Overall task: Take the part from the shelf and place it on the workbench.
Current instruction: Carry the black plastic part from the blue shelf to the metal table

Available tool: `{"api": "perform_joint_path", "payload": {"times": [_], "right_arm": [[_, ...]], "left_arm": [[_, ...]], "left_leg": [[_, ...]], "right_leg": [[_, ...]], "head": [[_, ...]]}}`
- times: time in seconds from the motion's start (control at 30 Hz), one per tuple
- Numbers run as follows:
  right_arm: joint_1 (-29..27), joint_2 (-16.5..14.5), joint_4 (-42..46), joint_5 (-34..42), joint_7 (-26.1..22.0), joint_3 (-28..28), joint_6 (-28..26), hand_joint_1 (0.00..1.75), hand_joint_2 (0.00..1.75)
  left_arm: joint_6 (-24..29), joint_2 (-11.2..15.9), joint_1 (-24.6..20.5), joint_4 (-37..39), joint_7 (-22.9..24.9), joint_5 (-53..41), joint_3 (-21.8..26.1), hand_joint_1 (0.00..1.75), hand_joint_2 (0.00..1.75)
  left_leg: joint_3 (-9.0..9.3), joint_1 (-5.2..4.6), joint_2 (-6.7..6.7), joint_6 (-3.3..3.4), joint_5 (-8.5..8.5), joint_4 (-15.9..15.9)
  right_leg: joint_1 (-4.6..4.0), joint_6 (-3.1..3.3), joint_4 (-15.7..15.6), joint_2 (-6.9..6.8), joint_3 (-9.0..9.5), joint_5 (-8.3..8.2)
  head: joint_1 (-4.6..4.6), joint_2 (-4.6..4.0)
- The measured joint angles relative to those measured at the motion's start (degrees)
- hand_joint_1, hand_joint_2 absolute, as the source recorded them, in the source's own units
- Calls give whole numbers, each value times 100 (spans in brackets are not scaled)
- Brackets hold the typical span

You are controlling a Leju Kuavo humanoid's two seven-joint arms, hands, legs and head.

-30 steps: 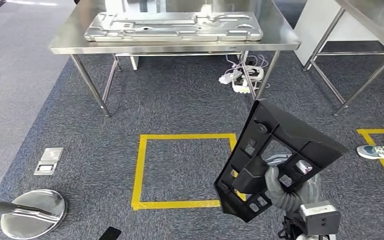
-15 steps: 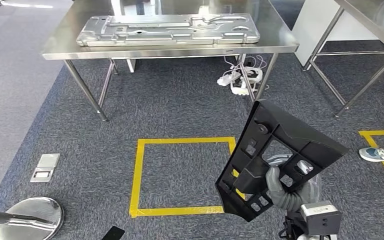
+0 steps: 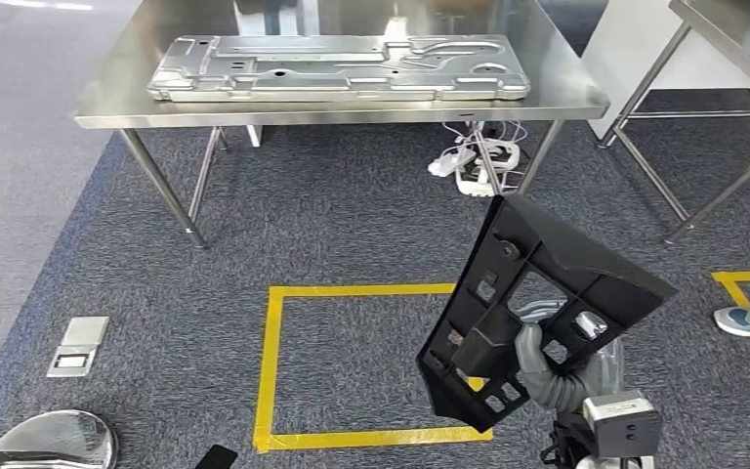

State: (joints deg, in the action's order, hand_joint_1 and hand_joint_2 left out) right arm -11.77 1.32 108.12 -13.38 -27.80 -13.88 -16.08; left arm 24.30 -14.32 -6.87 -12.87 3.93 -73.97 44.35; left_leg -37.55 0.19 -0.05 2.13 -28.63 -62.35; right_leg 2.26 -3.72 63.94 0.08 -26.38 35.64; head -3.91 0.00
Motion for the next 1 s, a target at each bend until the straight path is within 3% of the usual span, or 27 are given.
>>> {"api": "perform_joint_path", "payload": {"times": [0.03, 0.07, 0.1, 0.17, 0.2, 0.23, 0.3, 0.37, 0.47, 0.53, 0.63, 0.67, 0.7, 0.73, 0.8, 0.83, 0.87, 0.93, 1.0], "right_arm": [[5, 1, -2, 0, 0, -2, 0, 175, 175], [5, 1, -3, 1, 0, -3, -1, 175, 175], [5, 1, -4, 1, 0, -4, 0, 175, 175], [-2, 1, -4, 2, 0, -4, 1, 175, 175], [-3, 1, -4, 2, 0, -4, 1, 175, 175], [-3, 1, -4, 2, 0, -5, 1, 175, 175], [-8, 2, -8, 2, 0, -5, 0, 175, 175], [-19, 3, -19, 4, 2, -6, 0, 175, 175], [-16, 3, -16, 5, 2, -5, -1, 175, 175], [-5, -2, -10, 4, 2, -3, -1, 175, 175], [-1, -9, -7, 4, 0, -2, -1, 175, 175], [-2, -10, -8, 4, 0, -2, -1, 175, 175], [-5, -10, -9, 4, 0, -2, -1, 175, 175], [-6, -11, -10, 4, 0, -2, -1, 175, 175], [-6, -12, -10, 4, 0, -1, -1, 175, 175], [-4, -12, -10, 4, -1, -1, -1, 175, 175], [-2, -12, -10, 4, 0, 0, -1, 175, 175], [0, -13, -9, 4, -2, -1, 1, 175, 175], [1, -15, -6, 5, -3, -2, 1, 175, 175]], "left_arm": [[3, 0, -10, 0, -1, 1, 0, 0, 175], [4, 0, -13, 0, -2, 1, 0, 0, 175], [5, 0, -13, 0, -1, 1, 1, 0, 175], [5, -1, -9, 0, -1, 1, 1, 0, 175], [5, -1, -8, 0, 0, 1, 2, 0, 175], [5, -2, -8, 0, -1, 1, 2, 0, 175], [5, -5, -10, 3, -5, 3, 2, 0, 175], [5, -11, -17, 9, -15, 11, 2, 0, 175], [17, -21, -17, 11, -28, 19, 2, 0, 175], [32, -22, -39, 11, -31, 19, 2, 0, 175], [42, -22, -64, 11, -31, 19, 2, 0, 175], [43, -22, -57, 11, -30, 20, 2, 0, 175], [44, -22, -48, 11, -30, 20, 2, 0, 175], [44, -22, -42, 11, -31, 21, 2, 0, 175], [45, -22, -41, 11, -32, 21, 2, 0, 175], [45, -22, -45, 11, -32, 21, 2, 0, 175], [45, -21, -46, 11, -32, 21, 2, 0, 175], [45, -20, -32, 11, -32, 22, 4, 0, 175], [44, -22, -20, 11, -37, 22, 6, 0, 175]], "left_leg": [[110, 10, -8, 37, -41, 52], [210, 11, -8, 68, -89, 88], [296, 7, -13, 91, -142, 107], [463, -9, -32, 107, -262, 116], [551, -18, -44, 103, -332, 117], [648, -30, -54, 98, -403, 117], [824, -53, -59, 79, -547, 111], [901, -71, -70, 32, -655, 116], [960, -81, -82, -60, -691, 90], [885, -73, -74, -121, -778, -121], [364, -2, -65, -250, -1164, -941], [205, 23, -63, -283, -1218, -1136], [126, 45, -61, -309, -1162, -1166], [140, 63, -59, -329, -980, -1001], [325, 83, -54, -346, -499, -369], [394, 74, -47, -336, -401, -96], [423, 60, -42, -305, -345, 54], [419, 25, -34, -216, -377, 118], [467, 39, -30, -127, -304, 151]], "right_leg": [[-7, -5, 346, 0, -197, -43], [-18, 7, 698, 0, -437, 13], [-33, 19, 964, 0, -682, 187], [-63, 43, 1143, -1, -1052, 605], [-78, 58, 1043, -1, -1146, 672], [-98, 83, 825, -1, -1181, 554], [-156, 181, 251, 6, -1192, -142], [-207, 280, -75, 16, -1210, -651], [-192, 356, -161, 12, -1147, -705], [-143, 399, -226, 2, -1058, -685], [-102, 424, -251, -8, -1012, -636], [-93, 418, -251, -7, -999, -616], [-82, 408, -251, -4, -976, -596], [-70, 392, -250, -2, -941, -573], [-49, 346, -255, -3, -855, -526], [-45, 314, -257, -3, -832, -510], [-44, 276, -260, -2, -822, -497], [-46, 188, -278, 0, -805, -476], [-39, 121, -247, -3, -773, -419]], "head": [[3, 0], [7, 0], [9, 0], [9, 0], [9, 0], [9, 0], [3, 0], [7, 0], [17, 0], [14, 0], [10, 0], [9, 0], [9, 0], [9, 0], [9, 0], [7, 0], [8, 0], [8, 0], [10, 0]]}}
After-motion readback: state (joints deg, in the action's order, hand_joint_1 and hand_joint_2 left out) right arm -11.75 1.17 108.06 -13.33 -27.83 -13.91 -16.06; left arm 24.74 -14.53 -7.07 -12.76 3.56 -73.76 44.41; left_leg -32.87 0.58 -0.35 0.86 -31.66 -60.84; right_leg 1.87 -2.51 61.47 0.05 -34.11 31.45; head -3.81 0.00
